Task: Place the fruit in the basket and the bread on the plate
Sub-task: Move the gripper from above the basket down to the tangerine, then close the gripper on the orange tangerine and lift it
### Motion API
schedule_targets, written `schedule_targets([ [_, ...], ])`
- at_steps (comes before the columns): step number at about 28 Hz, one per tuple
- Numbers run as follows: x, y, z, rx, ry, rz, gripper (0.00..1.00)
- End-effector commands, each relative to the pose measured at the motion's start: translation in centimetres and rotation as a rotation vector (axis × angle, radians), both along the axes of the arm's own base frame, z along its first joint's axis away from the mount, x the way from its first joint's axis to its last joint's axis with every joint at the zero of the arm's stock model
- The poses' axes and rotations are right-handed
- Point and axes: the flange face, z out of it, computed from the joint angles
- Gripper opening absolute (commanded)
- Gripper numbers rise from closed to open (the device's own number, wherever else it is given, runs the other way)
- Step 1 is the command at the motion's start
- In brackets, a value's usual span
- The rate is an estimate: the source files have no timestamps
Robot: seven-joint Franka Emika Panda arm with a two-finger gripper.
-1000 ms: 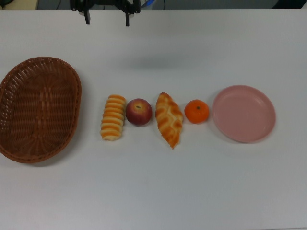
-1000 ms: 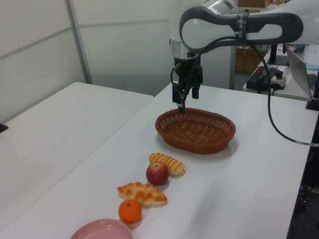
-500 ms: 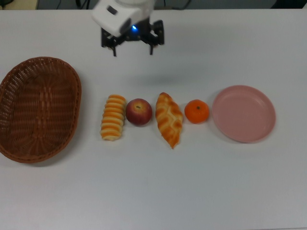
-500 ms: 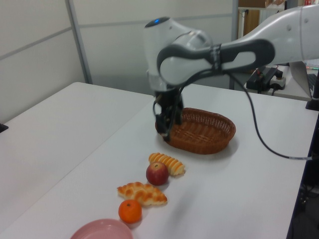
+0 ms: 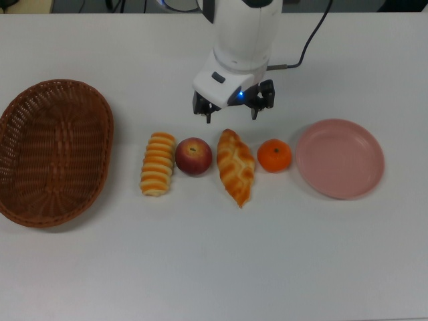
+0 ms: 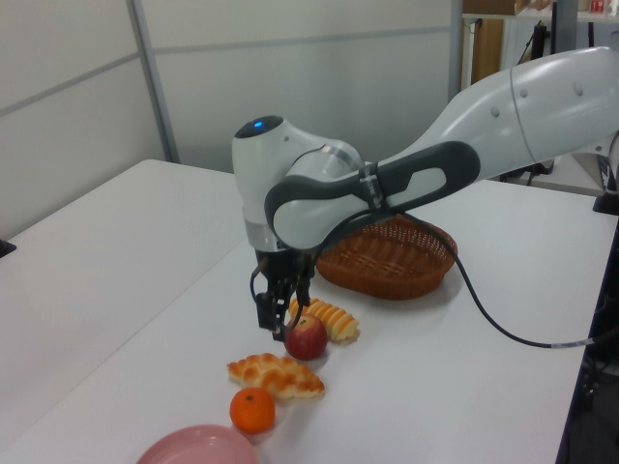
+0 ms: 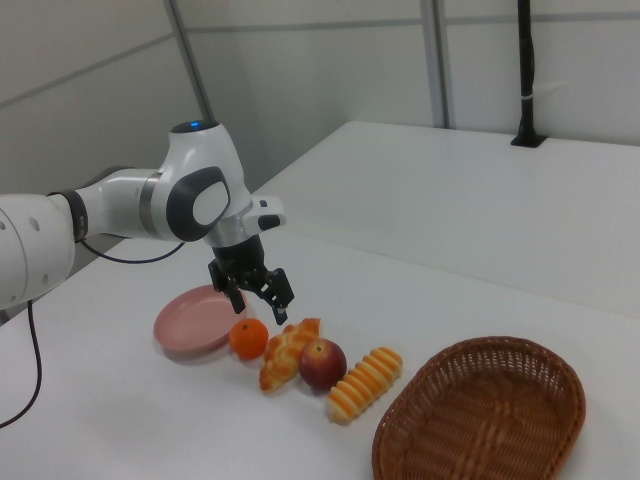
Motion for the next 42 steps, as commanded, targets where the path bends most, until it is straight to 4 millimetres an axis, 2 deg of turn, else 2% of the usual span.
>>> schedule_targets([
  [1, 0.3, 3.4, -1.7, 0.008, -0.023, 0.03, 1.0],
  [9, -0.8, 8.7, -2.3, 0.025, -0.061, 0.058, 1.0],
  [21, 0.1, 9.4, -6.9, 0.012, -0.043, 0.092, 1.0],
  [24, -0.1, 10.4, -8.3, 0.005, -0.036, 0.111, 1.0],
  [34, -0.2, 11.3, -9.2, -0.009, -0.055, 0.131, 1.0],
  [37, -0.1, 11.3, -9.1, -0.009, -0.059, 0.129, 0.89],
  [42, 0.0, 11.1, -8.9, -0.009, -0.063, 0.123, 0.86],
])
